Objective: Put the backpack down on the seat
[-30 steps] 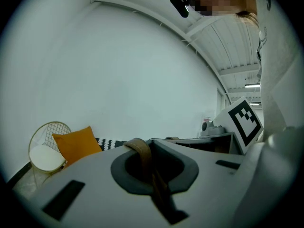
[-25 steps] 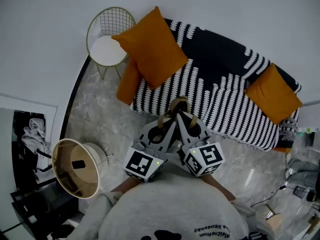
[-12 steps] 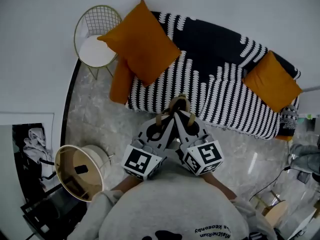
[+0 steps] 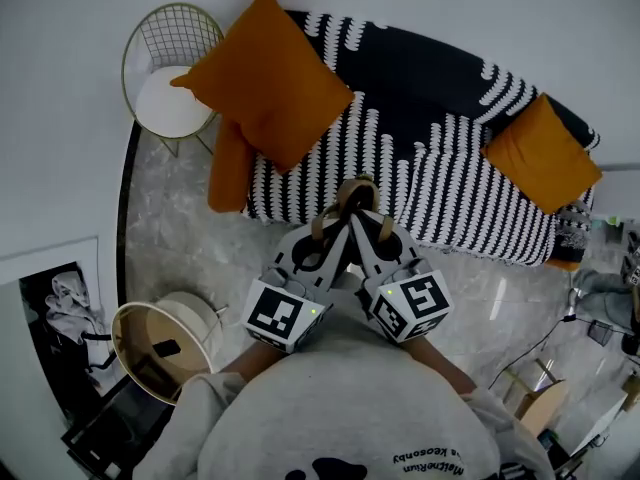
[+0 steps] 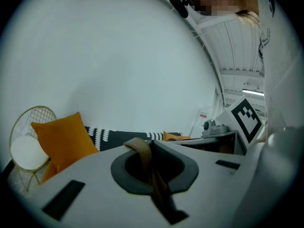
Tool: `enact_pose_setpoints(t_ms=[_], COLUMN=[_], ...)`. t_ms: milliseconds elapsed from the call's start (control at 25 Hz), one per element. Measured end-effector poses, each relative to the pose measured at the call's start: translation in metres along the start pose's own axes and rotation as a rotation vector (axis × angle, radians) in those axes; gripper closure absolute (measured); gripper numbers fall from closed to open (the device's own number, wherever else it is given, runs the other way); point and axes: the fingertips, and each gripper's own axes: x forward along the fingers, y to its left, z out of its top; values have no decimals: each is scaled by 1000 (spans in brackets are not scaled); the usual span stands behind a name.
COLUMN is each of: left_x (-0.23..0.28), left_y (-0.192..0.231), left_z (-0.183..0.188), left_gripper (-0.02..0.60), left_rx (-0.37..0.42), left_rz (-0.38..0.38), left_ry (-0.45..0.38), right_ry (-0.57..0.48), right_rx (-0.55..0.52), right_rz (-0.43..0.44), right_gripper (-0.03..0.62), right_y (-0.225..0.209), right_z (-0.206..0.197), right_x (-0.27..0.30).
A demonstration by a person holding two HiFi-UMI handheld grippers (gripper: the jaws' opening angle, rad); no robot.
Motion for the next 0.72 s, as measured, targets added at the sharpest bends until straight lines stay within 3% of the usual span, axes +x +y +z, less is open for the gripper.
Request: enact_pose_setpoints(t_ms=[400,560,720], left_x=[55,70,85], left_y=[87,112,133], left_z=[20,17,5], left_gripper=[563,563,563], left_rx=[24,-11,37], left_rz=[-62,-92,-117], left_ry=[27,57,80], right_ry=[39,64,73], right_rx=[23,26,33], right_rz=[-60,-72,-84], right_gripper=[562,562,562], right_y=[-38,-49,-65], right_z=[17,18,18], right_x=[89,120,143])
